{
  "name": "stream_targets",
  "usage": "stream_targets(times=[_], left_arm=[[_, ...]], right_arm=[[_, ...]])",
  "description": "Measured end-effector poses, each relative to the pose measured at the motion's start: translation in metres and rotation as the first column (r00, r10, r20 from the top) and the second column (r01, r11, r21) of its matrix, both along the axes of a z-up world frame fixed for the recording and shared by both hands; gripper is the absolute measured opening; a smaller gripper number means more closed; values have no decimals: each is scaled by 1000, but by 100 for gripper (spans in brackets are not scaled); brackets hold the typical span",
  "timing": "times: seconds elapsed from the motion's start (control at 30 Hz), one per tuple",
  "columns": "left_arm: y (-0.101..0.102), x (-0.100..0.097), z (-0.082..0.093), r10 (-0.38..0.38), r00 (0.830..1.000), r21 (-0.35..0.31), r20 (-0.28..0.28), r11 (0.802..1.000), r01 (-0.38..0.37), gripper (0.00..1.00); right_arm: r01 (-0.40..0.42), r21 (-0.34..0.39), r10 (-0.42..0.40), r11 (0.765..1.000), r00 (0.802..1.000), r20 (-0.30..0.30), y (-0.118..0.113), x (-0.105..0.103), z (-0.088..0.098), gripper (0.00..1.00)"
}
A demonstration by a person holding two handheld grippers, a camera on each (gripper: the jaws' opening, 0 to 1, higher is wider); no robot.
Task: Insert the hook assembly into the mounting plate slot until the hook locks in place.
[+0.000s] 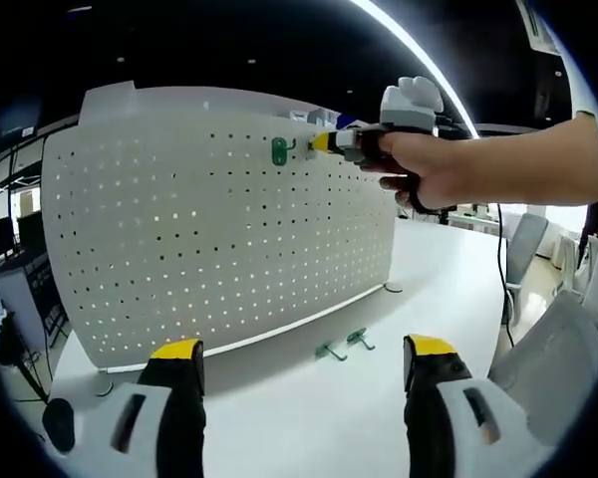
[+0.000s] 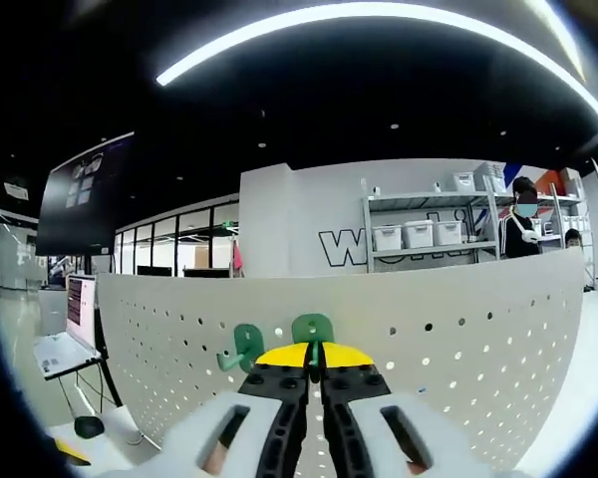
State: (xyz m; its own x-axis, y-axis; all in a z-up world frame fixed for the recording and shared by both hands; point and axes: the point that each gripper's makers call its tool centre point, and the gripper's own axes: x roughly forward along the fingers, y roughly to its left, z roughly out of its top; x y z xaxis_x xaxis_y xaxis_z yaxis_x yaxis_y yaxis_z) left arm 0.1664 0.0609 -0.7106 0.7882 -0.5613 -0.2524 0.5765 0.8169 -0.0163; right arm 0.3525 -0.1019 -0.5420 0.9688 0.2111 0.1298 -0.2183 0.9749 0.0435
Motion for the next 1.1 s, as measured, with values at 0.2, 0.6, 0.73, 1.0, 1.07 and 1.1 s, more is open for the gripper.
stream_targets(times=[0.2, 0.6, 0.73, 1.0, 1.07, 1.1], left_arm=[[5, 1, -2, 9, 1000, -2, -1, 1000, -9, 84], [12, 2, -3, 34, 999, -25, -14, 999, -34, 82], [16, 3, -3, 42, 999, -24, -15, 999, -43, 82], [17, 2, -3, 51, 998, -35, -20, 998, -52, 81], [17, 2, -3, 51, 998, -34, -22, 998, -52, 81], [17, 2, -3, 52, 998, -36, -23, 998, -53, 81]], right_arm=[[1, -1, -1, 1000, 1000, -9, 0, 3, -2, 1], [2, 1, -2, 1000, 999, -36, 1, 8, -8, 1], [5, -1, -5, 1000, 999, -35, 2, 8, -8, 1], [32, -2, -32, 999, 999, -35, 2, 10, -10, 1], [41, -4, -41, 999, 999, -33, 2, 11, -10, 1], [46, -4, -46, 999, 998, -32, 2, 11, -10, 1]])
